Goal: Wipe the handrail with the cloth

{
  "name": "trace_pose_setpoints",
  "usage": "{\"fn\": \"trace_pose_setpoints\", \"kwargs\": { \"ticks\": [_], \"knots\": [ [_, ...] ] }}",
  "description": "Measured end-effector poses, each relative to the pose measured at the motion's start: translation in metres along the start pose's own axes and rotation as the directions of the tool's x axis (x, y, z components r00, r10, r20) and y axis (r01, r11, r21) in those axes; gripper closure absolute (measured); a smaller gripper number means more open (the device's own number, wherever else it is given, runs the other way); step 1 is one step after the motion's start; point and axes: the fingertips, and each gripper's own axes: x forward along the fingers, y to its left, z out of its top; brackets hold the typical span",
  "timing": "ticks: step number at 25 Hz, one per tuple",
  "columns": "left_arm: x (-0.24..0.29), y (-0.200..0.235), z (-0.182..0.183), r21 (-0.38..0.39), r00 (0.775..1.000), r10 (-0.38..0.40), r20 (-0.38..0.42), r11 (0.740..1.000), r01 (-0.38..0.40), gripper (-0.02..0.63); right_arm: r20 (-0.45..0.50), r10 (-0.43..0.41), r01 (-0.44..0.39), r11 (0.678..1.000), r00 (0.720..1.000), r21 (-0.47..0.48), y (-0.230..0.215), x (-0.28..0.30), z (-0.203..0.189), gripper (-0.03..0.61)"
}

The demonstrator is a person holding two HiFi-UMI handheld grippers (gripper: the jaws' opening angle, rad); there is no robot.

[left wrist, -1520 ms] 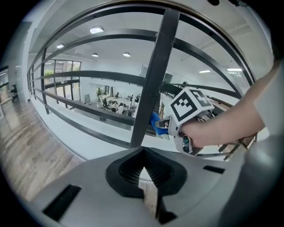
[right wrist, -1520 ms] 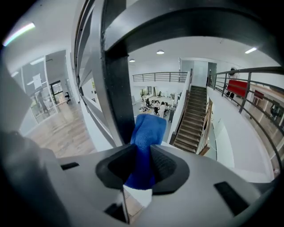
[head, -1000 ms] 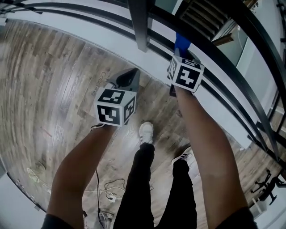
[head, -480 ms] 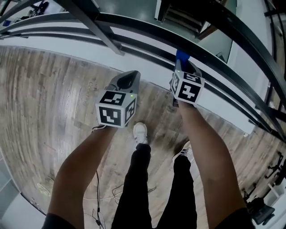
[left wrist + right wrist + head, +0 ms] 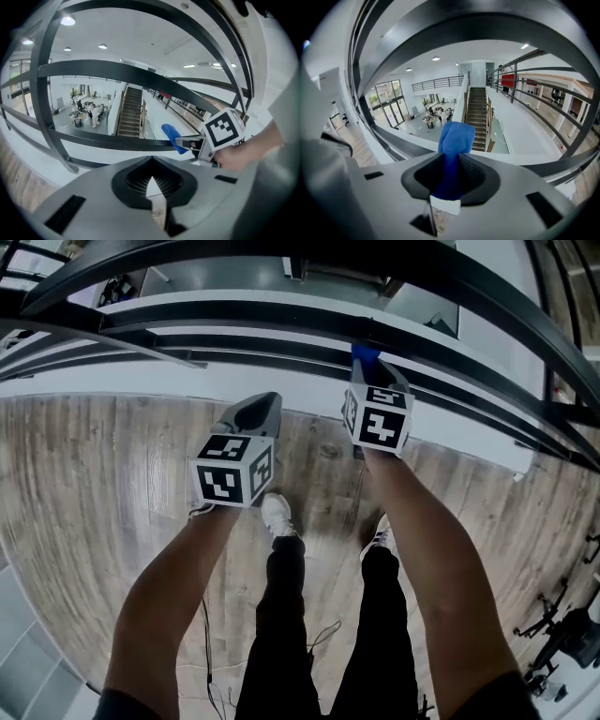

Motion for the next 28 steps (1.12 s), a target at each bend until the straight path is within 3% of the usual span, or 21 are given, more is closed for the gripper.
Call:
{"fn": "trace_pose_setpoints", "kwargs": {
  "ticks": [9,28],
  "knots": [
    [0.054,-0.118,0.018,0.063,0.995,-0.094,-0.011,0.994,0.095,0.611,-0.002,-0.048,0.048,0.998,0.999,0.051,-0.127,-0.036,-0.023,0.471],
    [0.177,-0.345,0.022,0.127,0.984,-0.162,-0.074,0.977,0.17,0.611,0.001,-0.184,0.182,0.973,0.983,0.139,-0.423,-0.126,-0.087,0.471]
  ]
}}
